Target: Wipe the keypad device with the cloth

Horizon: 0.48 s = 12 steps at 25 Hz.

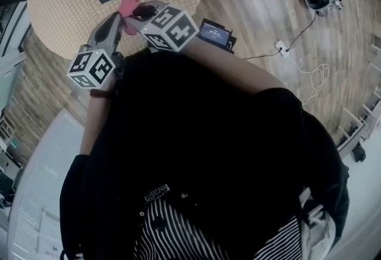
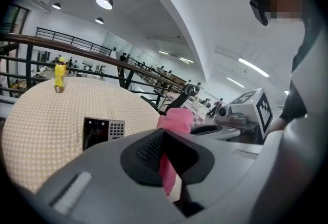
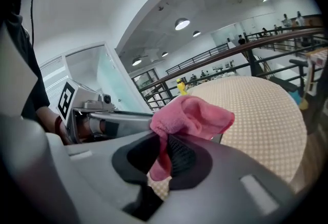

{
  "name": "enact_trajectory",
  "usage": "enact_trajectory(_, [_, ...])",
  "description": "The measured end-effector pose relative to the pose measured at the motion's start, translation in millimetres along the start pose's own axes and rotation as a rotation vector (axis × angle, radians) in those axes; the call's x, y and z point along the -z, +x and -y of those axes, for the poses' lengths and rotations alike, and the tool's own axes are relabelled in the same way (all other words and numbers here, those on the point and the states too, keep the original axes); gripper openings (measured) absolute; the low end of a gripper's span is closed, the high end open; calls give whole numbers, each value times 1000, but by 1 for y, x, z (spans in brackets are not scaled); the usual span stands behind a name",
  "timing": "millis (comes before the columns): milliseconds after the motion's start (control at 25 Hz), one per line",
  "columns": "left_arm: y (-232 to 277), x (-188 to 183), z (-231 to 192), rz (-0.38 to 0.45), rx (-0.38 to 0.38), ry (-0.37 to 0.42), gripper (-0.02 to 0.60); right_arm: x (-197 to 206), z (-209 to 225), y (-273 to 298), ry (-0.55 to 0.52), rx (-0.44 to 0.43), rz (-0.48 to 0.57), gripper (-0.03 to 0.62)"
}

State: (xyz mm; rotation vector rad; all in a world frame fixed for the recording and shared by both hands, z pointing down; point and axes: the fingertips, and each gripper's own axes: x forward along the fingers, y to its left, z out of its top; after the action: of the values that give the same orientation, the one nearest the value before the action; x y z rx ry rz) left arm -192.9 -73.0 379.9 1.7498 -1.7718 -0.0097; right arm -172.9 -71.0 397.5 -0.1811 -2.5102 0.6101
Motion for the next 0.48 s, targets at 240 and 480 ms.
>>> enact_trajectory(240, [24,-11,18,-31,124,84,3,-8,19,-20,36,104,10,44])
enact_trajectory(480, [12,-15,-21,-47,180,59,3,-17,9,18,71,151,6,44])
